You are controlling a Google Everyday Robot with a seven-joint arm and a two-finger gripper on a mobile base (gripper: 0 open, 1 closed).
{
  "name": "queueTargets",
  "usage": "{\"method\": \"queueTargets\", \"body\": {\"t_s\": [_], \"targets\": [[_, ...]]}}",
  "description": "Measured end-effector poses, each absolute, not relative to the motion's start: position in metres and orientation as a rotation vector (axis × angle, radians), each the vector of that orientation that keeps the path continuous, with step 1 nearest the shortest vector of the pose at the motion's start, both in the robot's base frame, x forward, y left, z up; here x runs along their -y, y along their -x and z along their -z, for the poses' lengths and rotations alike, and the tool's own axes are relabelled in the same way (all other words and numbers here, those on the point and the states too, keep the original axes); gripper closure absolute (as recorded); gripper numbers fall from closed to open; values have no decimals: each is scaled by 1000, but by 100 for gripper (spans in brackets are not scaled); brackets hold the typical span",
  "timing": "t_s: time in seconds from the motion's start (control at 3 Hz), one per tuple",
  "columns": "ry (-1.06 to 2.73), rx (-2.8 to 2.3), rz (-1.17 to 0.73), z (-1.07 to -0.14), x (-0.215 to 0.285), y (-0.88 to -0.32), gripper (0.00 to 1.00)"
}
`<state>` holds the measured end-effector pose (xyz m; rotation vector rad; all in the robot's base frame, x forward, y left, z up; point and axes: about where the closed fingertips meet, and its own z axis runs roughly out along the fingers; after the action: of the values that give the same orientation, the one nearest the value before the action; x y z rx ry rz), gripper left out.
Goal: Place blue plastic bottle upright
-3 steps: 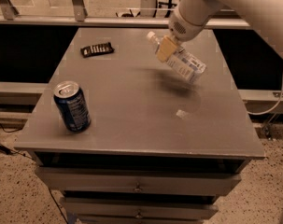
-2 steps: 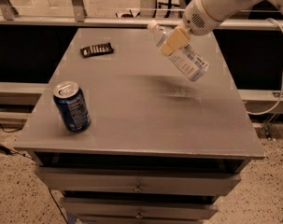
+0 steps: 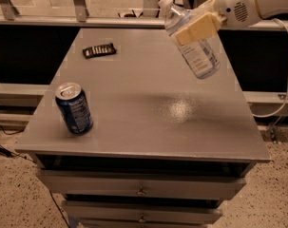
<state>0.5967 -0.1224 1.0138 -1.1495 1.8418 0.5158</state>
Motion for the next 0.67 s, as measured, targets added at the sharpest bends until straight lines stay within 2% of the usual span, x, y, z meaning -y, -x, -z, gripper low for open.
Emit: {"method": "queueTargets", "body": {"t_s": [0.67], "targets": [[1055,-1466,-798,-1021,119,-561,100]]}}
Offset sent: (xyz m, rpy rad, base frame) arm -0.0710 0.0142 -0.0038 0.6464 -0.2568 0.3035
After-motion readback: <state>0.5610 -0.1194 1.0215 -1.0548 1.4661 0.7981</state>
